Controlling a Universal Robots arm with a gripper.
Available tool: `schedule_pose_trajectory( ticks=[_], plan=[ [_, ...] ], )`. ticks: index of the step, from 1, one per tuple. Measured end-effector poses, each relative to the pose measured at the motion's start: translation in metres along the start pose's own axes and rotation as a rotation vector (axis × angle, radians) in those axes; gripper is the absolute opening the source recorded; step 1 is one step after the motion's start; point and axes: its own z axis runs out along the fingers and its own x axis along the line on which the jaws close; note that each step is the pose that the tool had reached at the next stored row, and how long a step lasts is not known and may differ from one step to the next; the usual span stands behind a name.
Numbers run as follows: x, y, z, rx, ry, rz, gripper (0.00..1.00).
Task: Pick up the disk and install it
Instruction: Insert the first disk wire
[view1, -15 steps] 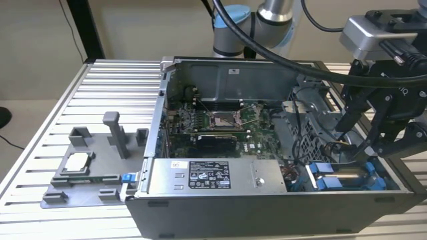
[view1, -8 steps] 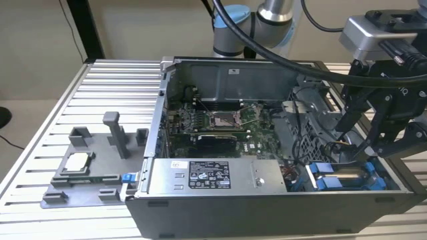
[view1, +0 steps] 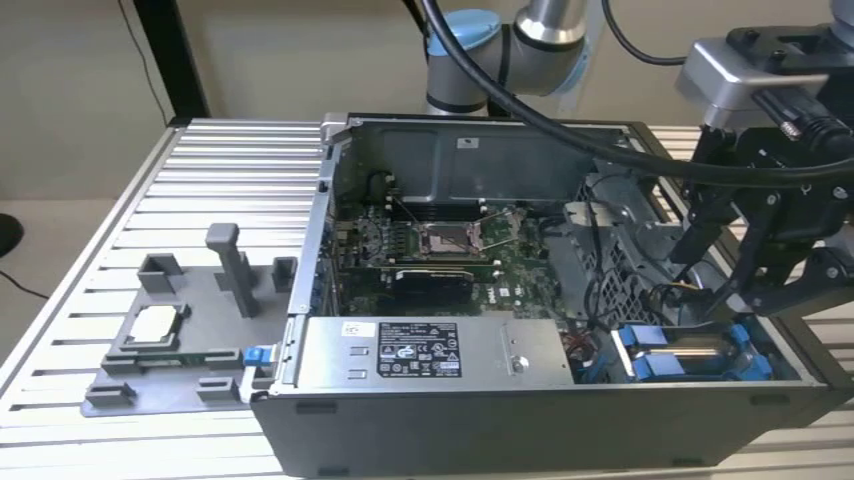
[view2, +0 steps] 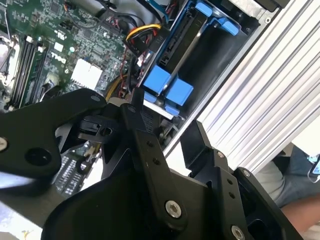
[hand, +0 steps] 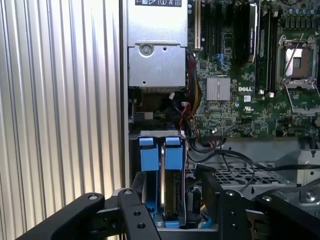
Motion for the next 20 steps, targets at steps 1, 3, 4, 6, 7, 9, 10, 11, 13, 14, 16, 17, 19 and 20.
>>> schedule_pose_trajectory(
  ticks=[1,3,4,6,7,9,10,11,13,14,16,17,19,20],
  plan=[
    [0.0000,-0.0001,0.0007,0.0027,-0.0034,0.000,1.00],
    [0.0001,-0.0007,0.0017,0.0075,-0.0095,-0.001,1.00],
    [0.0001,-0.0014,0.0021,0.0091,-0.0121,-0.001,1.00],
    [0.0001,-0.0035,0.0028,0.0126,-0.0194,-0.001,1.00],
    [0.0000,-0.0045,0.0030,0.0146,-0.0244,-0.001,1.00],
    [0.0000,-0.0062,0.0034,0.0189,-0.0374,-0.001,1.00],
    [-0.0001,-0.0074,0.0037,0.0205,-0.0426,-0.001,1.00],
    [0.0000,-0.0088,0.0042,0.0211,-0.0469,-0.001,1.00],
    [0.0003,-0.0118,0.0062,0.0215,-0.0541,-0.001,1.00],
    [0.0004,-0.0131,0.0078,0.0216,-0.0566,0.002,1.00],
    [0.0007,-0.0155,0.0112,0.0222,-0.0590,0.010,1.00],
    [0.0008,-0.0165,0.0131,0.0226,-0.0597,0.014,1.00],
    [0.0009,-0.0183,0.0167,0.0232,-0.0605,0.022,1.00],
    [0.0010,-0.0190,0.0185,0.0234,-0.0611,0.025,1.00]
  ],
)
